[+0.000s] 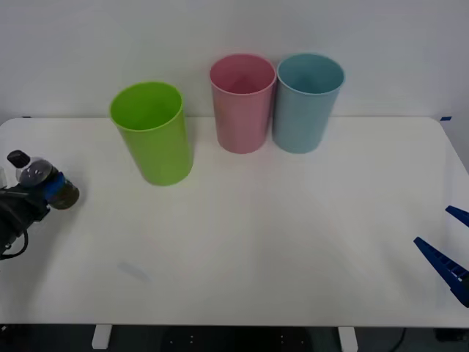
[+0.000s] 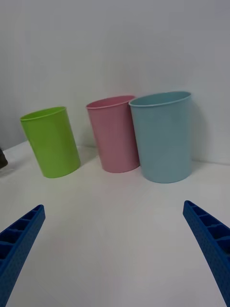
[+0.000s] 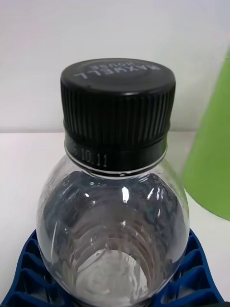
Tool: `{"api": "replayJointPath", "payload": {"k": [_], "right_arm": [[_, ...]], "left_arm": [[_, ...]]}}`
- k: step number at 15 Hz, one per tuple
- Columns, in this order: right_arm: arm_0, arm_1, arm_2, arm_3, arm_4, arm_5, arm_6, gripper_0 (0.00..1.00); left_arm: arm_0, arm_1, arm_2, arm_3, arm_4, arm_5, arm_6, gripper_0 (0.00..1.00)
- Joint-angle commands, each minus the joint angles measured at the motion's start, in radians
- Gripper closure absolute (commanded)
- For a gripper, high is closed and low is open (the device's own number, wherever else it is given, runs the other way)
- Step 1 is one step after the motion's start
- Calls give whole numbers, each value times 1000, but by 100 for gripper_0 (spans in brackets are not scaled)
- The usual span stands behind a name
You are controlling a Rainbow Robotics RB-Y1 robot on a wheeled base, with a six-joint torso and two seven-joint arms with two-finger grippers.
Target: Grasp the object on the table and drop it into the matching bin: aluminum can to the light blue bin, PET bottle to the pink bin.
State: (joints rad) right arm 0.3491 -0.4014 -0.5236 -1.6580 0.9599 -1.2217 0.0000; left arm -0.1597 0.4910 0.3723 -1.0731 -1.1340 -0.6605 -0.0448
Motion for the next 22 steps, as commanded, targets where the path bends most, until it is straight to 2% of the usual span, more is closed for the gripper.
{"api": "replayJointPath", "payload": {"k": [1, 5, 9, 12, 18, 22], "right_arm": [[0, 0, 0, 0, 0, 0, 0, 0], [0, 0, 0, 0, 0, 0, 0, 0], [0, 0, 0, 0, 0, 0, 0, 0], [0, 0, 0, 0, 0, 0, 0, 0], [0, 0, 0, 0, 0, 0, 0, 0], [0, 0, 0, 0, 0, 0, 0, 0]], "left_arm": [[66, 3, -7, -107, 65, -4, 11, 100], [138, 17, -3, -245, 142, 12, 40, 100], [160, 61, -4, -341, 220, 42, 85, 100], [155, 98, -4, -435, 249, 73, 243, 100], [45, 205, -50, -473, 310, 124, 424, 100], [-67, 212, -158, -473, 310, 176, 454, 100]]}}
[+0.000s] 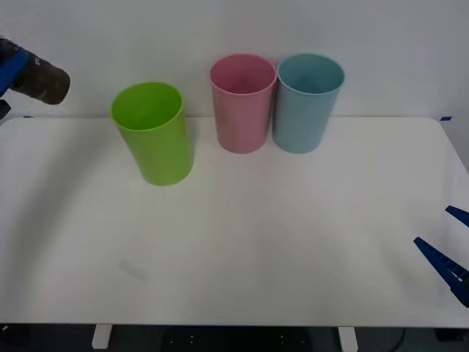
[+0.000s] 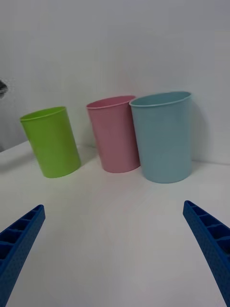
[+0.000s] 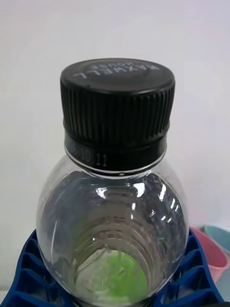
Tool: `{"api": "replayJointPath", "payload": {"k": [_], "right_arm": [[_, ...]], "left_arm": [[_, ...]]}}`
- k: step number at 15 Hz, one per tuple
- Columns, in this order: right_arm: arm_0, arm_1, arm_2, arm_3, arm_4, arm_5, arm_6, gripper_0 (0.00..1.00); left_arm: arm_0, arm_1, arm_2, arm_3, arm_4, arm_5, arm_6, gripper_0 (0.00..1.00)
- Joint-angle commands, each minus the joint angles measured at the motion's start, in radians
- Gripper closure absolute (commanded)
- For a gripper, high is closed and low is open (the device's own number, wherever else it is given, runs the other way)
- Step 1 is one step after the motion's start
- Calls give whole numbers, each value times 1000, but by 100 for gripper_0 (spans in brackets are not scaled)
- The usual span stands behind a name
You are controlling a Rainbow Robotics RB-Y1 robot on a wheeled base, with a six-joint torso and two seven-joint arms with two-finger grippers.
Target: Grasp the object on the table and drop it into the matching bin: aluminum can to the light blue bin, PET bottle to the pink bin.
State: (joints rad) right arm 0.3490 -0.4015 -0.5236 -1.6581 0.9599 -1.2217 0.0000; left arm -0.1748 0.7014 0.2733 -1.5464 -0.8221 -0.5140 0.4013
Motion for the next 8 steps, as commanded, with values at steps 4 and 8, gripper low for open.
{"api": "replayJointPath", "payload": {"k": [4, 8], "right_arm": [[0, 0, 0, 0, 0, 0, 0, 0], [0, 0, 0, 0, 0, 0, 0, 0]], "left_arm": [[-192, 0, -212, 19, -15, 143, 24, 100], [-384, -30, -376, 146, -22, 204, 25, 100]]}}
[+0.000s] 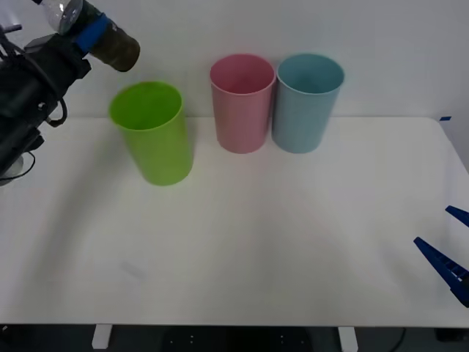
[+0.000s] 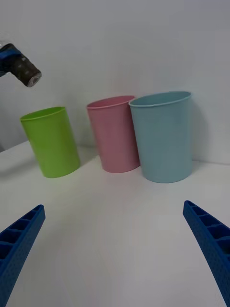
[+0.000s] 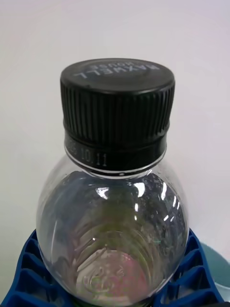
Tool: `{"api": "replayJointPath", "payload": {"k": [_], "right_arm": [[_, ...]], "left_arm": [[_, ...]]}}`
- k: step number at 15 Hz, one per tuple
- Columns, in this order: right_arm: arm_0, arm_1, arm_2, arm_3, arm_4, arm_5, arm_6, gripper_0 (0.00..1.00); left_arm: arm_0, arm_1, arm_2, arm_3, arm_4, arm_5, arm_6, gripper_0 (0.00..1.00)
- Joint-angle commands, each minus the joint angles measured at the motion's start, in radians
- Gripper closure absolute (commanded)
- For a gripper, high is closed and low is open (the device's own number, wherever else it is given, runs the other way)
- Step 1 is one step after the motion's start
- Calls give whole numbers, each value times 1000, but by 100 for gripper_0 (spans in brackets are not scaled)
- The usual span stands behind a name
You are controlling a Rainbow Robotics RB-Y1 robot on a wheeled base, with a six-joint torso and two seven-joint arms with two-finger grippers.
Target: Grasp the object on the table and drop it into the matching bin: aluminum can to the light blue bin, PET bottle to the pink bin.
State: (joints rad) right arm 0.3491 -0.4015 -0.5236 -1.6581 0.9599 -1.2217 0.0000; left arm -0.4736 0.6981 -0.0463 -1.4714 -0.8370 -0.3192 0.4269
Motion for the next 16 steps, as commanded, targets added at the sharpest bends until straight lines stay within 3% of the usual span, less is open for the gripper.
{"api": "replayJointPath", "payload": {"k": [1, 7, 11, 16], "right_arm": [[0, 0, 0, 0, 0, 0, 0, 0], [0, 0, 0, 0, 0, 0, 0, 0], [0, 0, 0, 0, 0, 0, 0, 0], [0, 0, 0, 0, 0, 0, 0, 0]], "left_arm": [[-131, -57, -72, 114, -31, 9, -4, 100], [-316, -281, -78, 309, -255, 8, -22, 100], [-447, -364, -78, 451, -375, 8, -39, 100], [-571, -416, -78, 592, -522, -3, -45, 100]]}}
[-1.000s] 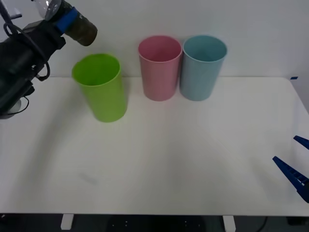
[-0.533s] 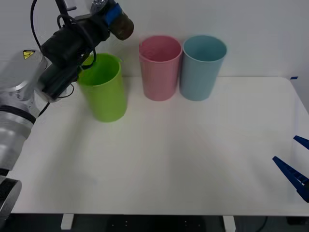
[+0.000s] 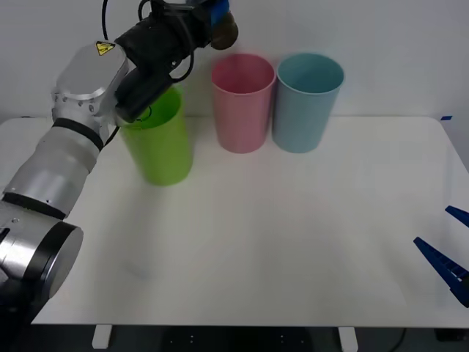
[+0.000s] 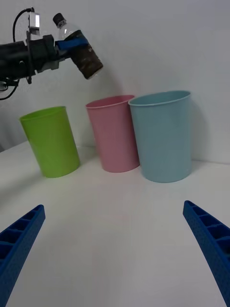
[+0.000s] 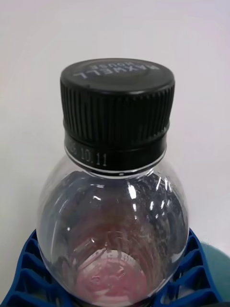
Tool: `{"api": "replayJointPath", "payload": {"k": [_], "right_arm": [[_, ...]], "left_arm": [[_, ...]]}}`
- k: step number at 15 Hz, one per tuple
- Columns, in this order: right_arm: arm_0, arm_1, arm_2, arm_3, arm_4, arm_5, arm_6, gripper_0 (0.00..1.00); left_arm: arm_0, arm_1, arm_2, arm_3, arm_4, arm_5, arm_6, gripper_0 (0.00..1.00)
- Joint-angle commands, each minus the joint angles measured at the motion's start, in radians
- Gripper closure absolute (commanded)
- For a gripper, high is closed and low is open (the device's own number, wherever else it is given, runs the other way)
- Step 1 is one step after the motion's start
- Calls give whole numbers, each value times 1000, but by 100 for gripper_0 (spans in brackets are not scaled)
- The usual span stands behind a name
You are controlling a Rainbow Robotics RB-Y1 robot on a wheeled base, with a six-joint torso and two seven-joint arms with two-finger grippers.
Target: Grasp the object on the table and drop it into the matching bin: aluminum can to the light blue bin, PET bottle to the pink bin.
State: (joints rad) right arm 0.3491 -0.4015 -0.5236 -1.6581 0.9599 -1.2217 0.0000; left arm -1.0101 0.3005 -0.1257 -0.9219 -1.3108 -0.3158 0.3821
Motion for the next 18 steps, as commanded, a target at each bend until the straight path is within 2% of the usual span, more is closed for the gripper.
{"api": "replayJointPath", "payload": {"k": [1, 6, 13, 14, 15, 16, 17, 18], "right_arm": [[0, 0, 0, 0, 0, 0, 0, 0], [0, 0, 0, 0, 0, 0, 0, 0], [0, 0, 0, 0, 0, 0, 0, 0], [0, 0, 0, 0, 0, 0, 0, 0], [0, 0, 0, 0, 0, 0, 0, 0], [0, 0, 0, 0, 0, 0, 0, 0], [0, 0, 0, 0, 0, 0, 0, 0], [0, 0, 0, 0, 0, 0, 0, 0]], "left_arm": [[-47, -26, 0, 57, -64, -9, 0, 100], [-65, -78, 1, 64, -162, -14, 12, 100], [-68, -90, 0, 64, -182, -9, 18, 100], [-68, -90, 0, 64, -182, -9, 18, 95], [-68, -90, 0, 64, -182, -9, 20, 76], [-68, -90, 0, 64, -174, -5, 20, 5], [-68, -90, 1, 64, -173, 0, 21, 0], [-68, -90, 1, 64, -171, 0, 21, 0]]}}
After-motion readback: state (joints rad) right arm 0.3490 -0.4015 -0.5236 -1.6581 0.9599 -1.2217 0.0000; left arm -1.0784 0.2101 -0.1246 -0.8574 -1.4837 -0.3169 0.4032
